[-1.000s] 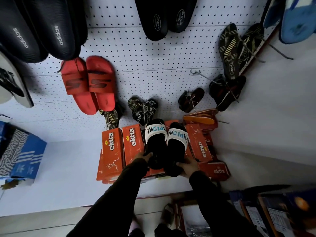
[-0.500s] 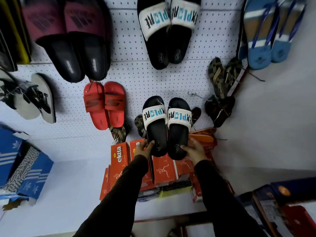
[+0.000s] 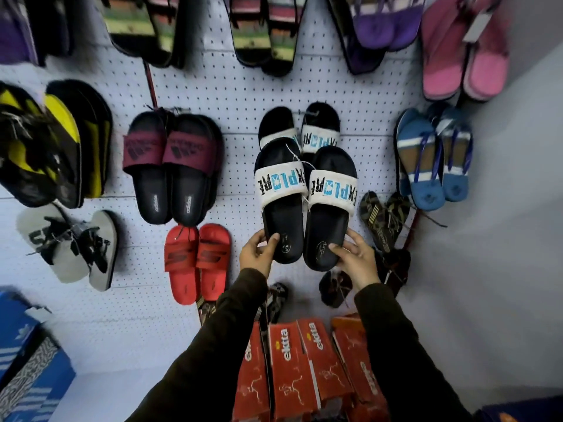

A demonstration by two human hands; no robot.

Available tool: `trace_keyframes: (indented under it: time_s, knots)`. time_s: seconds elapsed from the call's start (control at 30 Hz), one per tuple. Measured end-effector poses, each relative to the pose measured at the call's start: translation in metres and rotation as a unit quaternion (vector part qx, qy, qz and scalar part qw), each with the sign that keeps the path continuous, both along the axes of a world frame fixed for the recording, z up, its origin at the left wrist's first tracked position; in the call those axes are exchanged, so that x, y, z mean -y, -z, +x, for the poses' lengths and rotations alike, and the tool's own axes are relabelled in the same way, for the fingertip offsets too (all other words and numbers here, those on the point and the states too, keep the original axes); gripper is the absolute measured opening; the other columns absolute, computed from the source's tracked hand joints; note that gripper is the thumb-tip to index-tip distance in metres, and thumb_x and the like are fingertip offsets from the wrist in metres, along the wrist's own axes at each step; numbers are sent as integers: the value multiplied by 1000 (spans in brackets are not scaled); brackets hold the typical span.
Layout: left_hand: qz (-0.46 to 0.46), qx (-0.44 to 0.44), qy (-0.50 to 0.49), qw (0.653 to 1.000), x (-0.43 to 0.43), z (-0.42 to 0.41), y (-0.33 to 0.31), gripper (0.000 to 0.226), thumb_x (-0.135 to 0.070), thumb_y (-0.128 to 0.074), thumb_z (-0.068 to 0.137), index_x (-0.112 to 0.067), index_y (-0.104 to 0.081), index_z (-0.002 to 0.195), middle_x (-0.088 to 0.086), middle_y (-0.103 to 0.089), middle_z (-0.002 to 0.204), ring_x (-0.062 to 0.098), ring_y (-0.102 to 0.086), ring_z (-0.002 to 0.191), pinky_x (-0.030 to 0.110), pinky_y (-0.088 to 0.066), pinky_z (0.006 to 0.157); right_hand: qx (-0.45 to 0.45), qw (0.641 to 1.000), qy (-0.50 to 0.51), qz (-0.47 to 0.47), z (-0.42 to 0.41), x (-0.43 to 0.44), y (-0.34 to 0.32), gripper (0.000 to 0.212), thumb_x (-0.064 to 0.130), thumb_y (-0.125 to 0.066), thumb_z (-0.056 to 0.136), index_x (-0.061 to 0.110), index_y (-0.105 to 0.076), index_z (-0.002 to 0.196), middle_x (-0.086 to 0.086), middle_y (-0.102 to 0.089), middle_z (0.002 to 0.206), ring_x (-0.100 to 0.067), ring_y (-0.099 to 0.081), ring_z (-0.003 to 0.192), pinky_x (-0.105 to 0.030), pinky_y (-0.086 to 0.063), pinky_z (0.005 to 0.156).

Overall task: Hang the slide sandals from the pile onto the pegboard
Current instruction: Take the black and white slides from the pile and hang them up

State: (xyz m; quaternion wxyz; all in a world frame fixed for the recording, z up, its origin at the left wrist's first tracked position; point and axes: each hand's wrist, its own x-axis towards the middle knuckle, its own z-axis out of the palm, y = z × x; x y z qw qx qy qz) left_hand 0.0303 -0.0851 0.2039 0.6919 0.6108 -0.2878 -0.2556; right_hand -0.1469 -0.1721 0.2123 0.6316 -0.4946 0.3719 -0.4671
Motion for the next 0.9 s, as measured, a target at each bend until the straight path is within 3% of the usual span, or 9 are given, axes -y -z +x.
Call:
trace_keyframes:
  time_s: [0.13, 0.23, 0.4, 0.6, 0.7, 0.83, 0.9]
  knots:
    - [-36, 28, 1, 999, 19, 5, -42, 52, -34, -68, 79, -3, -63, 121, 17, -72, 101, 28, -68, 85, 46, -57, 90, 28, 999, -2, -36, 1, 12, -44, 58, -7, -64, 86, 13, -51, 138, -22, -64, 130, -35, -62, 121, -43, -53, 95]
    - [-66, 42, -4, 997, 32, 9, -69, 39, -26, -66, 85, -2, -64, 116, 10, -69, 93, 24, -65, 82, 46, -56, 89, 40, 997, -3, -64, 3, 24, -73, 59, -7, -63, 87, 11, -48, 141, -22, -63, 132, -35, -61, 123, -44, -53, 97]
    - [-83, 57, -12, 995, 53, 17, -99, 41, -29, -66, 84, -5, -64, 117, 16, -70, 109, 24, -66, 84, 45, -58, 89, 49, 995, 0, -82, 6, 48, -104, 58, -7, -63, 87, 11, -48, 140, -21, -64, 131, -36, -63, 121, -45, -53, 96]
    - [-30, 47, -18, 998, 78, 30, -83, 58, -47, -68, 69, -10, -67, 113, 12, -70, 115, 33, -68, 105, 50, -54, 94, 27, 998, -23, -44, 13, 72, -89, 60, -11, -58, 88, 7, -44, 143, -24, -61, 134, -41, -61, 122, -42, -55, 85]
    - [-11, 37, -12, 999, 86, 31, -67, 51, -38, -70, 74, -6, -66, 114, 14, -70, 116, 33, -68, 106, 50, -54, 96, 16, 999, -31, -16, 17, 77, -72, 61, -11, -58, 88, 6, -43, 144, -26, -59, 135, -43, -60, 124, -47, -53, 92]
    - [-20, 20, -14, 999, 89, 29, -56, 40, -26, -69, 82, -6, -65, 117, 16, -69, 119, 31, -69, 98, 49, -54, 95, 6, 999, -28, -33, 26, 84, -57, 56, -7, -62, 88, 9, -47, 140, -23, -62, 132, -35, -63, 116, -36, -58, 76]
    - [-19, 28, -26, 999, 88, 26, -57, 40, -23, -69, 83, -8, -63, 119, 13, -67, 123, 25, -66, 91, 42, -54, 96, -32, 996, 10, -84, 32, 91, -50, 57, 3, -68, 86, 16, -47, 138, -19, -60, 137, -32, -61, 120, -44, -57, 88]
